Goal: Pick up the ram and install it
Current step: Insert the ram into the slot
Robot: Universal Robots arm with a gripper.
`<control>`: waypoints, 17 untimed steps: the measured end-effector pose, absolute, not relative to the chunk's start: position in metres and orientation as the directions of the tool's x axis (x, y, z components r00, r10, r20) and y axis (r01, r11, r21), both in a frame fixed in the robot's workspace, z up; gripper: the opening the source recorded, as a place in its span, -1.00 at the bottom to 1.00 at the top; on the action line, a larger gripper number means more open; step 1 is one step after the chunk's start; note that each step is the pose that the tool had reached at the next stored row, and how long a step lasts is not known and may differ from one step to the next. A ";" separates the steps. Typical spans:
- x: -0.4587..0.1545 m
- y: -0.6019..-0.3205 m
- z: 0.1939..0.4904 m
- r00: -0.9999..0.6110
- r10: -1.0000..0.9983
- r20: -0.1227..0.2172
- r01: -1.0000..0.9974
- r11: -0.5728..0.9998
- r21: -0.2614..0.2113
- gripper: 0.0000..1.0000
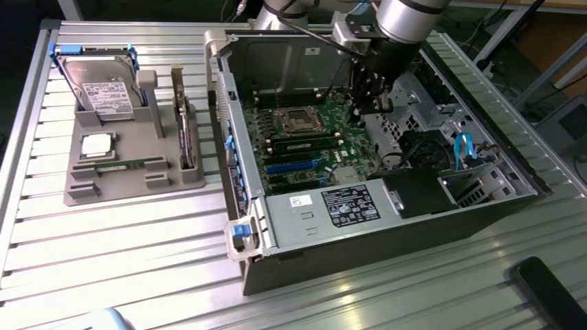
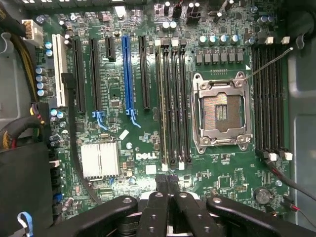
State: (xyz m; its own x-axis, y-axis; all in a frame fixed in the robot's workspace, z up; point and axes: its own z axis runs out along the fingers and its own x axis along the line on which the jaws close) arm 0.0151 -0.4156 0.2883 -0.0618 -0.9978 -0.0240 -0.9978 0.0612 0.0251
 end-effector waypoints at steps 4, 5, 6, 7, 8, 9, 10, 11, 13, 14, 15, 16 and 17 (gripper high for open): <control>0.015 -0.416 0.276 -0.062 -0.998 -0.024 -0.998 0.061 0.023 -0.79; 0.015 -0.416 0.276 -0.062 -0.998 -0.024 -0.998 0.061 0.023 -0.79; 0.015 -0.416 0.276 -0.062 -0.998 -0.024 -0.998 0.061 0.023 -0.79; 0.015 -0.416 0.276 -0.062 -0.998 -0.024 -0.998 0.061 0.022 -0.79; 0.012 -0.416 0.274 -0.062 -0.998 -0.024 -0.998 0.061 0.022 -0.79; 0.009 -0.416 0.272 -0.062 -0.998 -0.024 -0.998 0.061 0.022 -0.79; 0.007 -0.416 0.271 -0.062 -0.998 -0.023 -0.998 0.061 0.022 -0.79; 0.007 -0.416 0.269 -0.062 -0.998 -0.023 -0.998 0.061 0.022 -0.79; 0.007 -0.416 0.266 -0.062 -0.998 -0.022 -0.998 0.061 0.022 -0.79; 0.007 -0.416 0.264 -0.062 -0.998 -0.022 -0.998 0.061 0.022 -0.79; 0.007 -0.416 0.262 -0.062 -0.998 -0.021 -0.998 0.061 0.021 -0.79; 0.007 -0.416 0.260 -0.062 -0.998 -0.021 -0.998 0.061 0.021 -0.79; 0.007 -0.416 0.259 -0.062 -0.998 -0.021 -0.998 0.061 0.021 -0.79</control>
